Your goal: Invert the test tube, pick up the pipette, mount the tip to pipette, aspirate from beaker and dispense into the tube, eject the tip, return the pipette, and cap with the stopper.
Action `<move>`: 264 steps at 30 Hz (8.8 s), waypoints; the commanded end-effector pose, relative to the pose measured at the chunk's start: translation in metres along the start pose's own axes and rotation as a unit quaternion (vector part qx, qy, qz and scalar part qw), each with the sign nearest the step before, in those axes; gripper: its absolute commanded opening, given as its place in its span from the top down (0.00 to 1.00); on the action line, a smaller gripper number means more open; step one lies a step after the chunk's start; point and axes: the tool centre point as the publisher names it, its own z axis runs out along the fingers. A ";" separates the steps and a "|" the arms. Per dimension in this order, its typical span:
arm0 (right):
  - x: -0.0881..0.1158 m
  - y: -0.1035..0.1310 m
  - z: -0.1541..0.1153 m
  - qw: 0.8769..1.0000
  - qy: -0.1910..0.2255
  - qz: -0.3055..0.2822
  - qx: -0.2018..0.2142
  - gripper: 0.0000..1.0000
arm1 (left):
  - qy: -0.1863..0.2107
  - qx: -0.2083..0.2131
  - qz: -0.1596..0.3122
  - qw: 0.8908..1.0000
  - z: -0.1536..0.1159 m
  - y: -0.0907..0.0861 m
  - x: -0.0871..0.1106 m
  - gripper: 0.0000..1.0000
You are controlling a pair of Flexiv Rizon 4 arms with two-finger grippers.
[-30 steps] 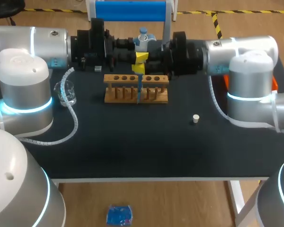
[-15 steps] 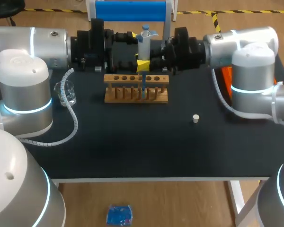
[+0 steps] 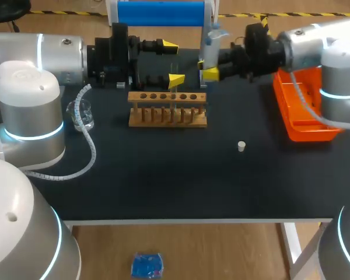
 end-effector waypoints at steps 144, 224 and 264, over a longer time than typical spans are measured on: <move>-0.020 -0.048 -0.317 1.000 -0.012 -0.027 0.000 1.00 | 0.004 -0.080 -0.065 0.995 0.264 -0.091 -0.092 0.00; -0.020 -0.048 -0.317 1.000 -0.012 -0.027 0.000 1.00 | 0.021 0.050 -0.041 0.998 0.369 -0.090 -0.069 1.00; -0.020 -0.048 -0.317 1.000 -0.012 -0.027 0.000 1.00 | 0.055 0.075 -0.065 0.994 0.387 -0.075 -0.074 1.00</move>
